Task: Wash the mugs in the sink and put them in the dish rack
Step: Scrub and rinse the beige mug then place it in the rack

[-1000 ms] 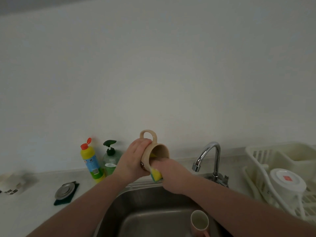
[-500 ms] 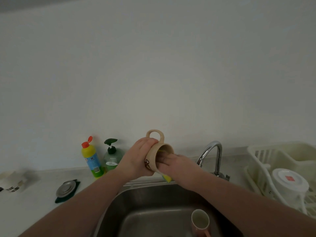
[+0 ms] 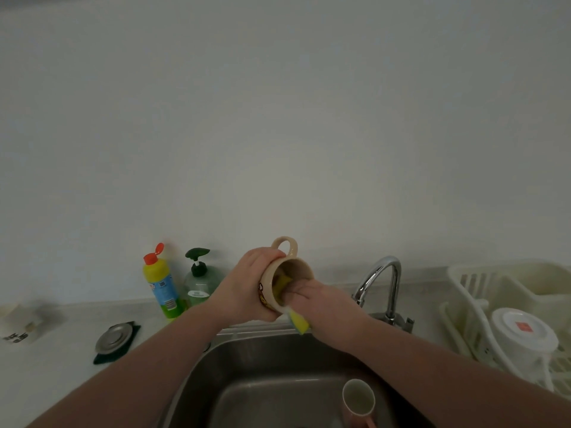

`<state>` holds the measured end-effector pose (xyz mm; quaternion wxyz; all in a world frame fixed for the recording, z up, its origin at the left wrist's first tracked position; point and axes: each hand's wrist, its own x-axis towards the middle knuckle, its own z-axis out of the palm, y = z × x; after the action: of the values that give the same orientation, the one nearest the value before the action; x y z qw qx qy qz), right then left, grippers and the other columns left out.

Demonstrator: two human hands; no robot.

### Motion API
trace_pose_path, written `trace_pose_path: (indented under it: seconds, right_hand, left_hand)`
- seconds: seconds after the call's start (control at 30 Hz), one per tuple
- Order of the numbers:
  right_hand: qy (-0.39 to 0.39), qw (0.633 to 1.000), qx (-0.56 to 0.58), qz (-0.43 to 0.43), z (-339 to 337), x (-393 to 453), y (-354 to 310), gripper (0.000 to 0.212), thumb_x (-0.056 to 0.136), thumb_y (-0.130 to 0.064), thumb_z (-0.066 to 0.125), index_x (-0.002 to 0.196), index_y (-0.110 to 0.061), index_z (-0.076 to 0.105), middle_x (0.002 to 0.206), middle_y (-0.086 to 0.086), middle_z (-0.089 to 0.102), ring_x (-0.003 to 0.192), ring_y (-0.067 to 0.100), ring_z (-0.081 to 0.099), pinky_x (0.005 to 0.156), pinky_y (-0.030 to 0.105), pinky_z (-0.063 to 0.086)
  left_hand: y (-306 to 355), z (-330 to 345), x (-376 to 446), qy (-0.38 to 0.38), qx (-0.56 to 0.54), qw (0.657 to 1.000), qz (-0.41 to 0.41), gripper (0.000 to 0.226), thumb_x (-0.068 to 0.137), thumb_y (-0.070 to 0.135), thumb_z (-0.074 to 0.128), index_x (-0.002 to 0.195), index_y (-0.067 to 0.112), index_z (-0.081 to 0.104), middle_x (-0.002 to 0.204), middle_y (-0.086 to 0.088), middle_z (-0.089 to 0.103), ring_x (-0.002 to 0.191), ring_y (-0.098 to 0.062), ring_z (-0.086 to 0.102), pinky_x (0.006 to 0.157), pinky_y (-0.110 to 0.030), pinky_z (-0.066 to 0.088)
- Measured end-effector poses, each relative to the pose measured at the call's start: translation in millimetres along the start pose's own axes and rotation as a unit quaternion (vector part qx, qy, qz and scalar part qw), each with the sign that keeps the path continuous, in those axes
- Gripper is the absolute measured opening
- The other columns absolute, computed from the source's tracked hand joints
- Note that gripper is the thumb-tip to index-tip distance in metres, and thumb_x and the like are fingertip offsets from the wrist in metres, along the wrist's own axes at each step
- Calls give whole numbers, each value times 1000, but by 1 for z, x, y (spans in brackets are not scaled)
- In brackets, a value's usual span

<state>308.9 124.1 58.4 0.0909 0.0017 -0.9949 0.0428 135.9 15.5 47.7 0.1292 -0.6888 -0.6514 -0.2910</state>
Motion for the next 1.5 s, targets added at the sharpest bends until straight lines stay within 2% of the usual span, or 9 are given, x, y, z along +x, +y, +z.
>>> trace_pose_path:
  seconds: [0.13, 0.33, 0.5, 0.7, 0.9, 1.0, 1.17, 1.3, 1.5]
  right_hand:
    - [-4, 999, 4, 35, 6, 5, 0, 54, 88, -5, 57, 138, -17, 41, 143, 4, 43, 131, 20, 38, 105, 33, 37]
    - [35, 997, 44, 60, 8, 13, -1, 51, 88, -6, 57, 135, -18, 44, 138, 2, 48, 127, 19, 41, 102, 30, 37]
    - [32, 997, 49, 47, 4, 13, -2, 53, 89, -4, 56, 138, -18, 42, 139, 4, 47, 128, 21, 41, 105, 32, 37]
    - [-30, 994, -100, -25, 0, 11, 10, 57, 86, -5, 60, 137, -17, 40, 141, 8, 43, 121, 28, 49, 92, 38, 47]
    - [34, 979, 162, 116, 2, 19, -10, 28, 89, -4, 54, 115, -15, 56, 115, 5, 60, 98, 19, 55, 83, 24, 43]
    - [56, 971, 195, 124, 0, 22, -14, 26, 90, -3, 50, 113, -14, 57, 112, 6, 60, 94, 18, 52, 79, 22, 40]
    - [-10, 998, 38, 40, 4, 15, 2, 41, 88, -3, 55, 127, -16, 48, 129, 6, 54, 114, 26, 54, 93, 33, 44]
    - [-45, 996, -76, -13, 3, 6, 15, 55, 87, -5, 59, 138, -16, 41, 141, 7, 45, 122, 27, 50, 94, 38, 46]
    - [46, 984, 150, 80, 11, 9, -5, 37, 88, -6, 57, 124, -17, 54, 124, 3, 58, 114, 22, 54, 95, 24, 40]
  left_hand:
    - [6, 17, -4, 62, 8, 997, -39, 86, 53, 46, 73, 127, 14, 43, 123, -5, 55, 113, -11, 48, 99, -29, 43]
    - [16, 26, 2, 144, -53, 985, -81, 79, 58, 45, 73, 124, 17, 41, 120, 0, 51, 108, -5, 49, 101, -8, 33]
    - [6, 18, 5, 99, -38, 992, -64, 82, 55, 49, 78, 124, 19, 43, 119, 3, 54, 107, -4, 50, 98, -11, 38]
    - [-7, 7, 3, -19, 4, 999, -50, 87, 49, 43, 73, 127, 13, 49, 122, 1, 57, 107, -13, 55, 93, -31, 50]
    - [-13, 18, 3, 10, 11, 996, -89, 92, 53, 52, 78, 131, 16, 45, 127, 3, 54, 114, -11, 52, 94, -30, 50]
    - [-11, 20, 3, 41, 13, 994, -103, 88, 57, 55, 72, 129, 9, 48, 125, -2, 56, 112, -10, 52, 98, -21, 44]
    - [-11, 13, 5, -12, -2, 997, -77, 93, 48, 44, 82, 129, 18, 43, 123, 3, 55, 110, -12, 54, 93, -21, 45]
    - [-5, 16, 3, -38, -4, 998, -59, 84, 53, 43, 70, 127, 10, 52, 120, 8, 55, 107, -3, 51, 94, -6, 35]
    - [-10, 16, 5, -27, -30, 997, -67, 93, 51, 44, 84, 131, 19, 44, 125, 5, 55, 110, -11, 55, 93, -26, 48]
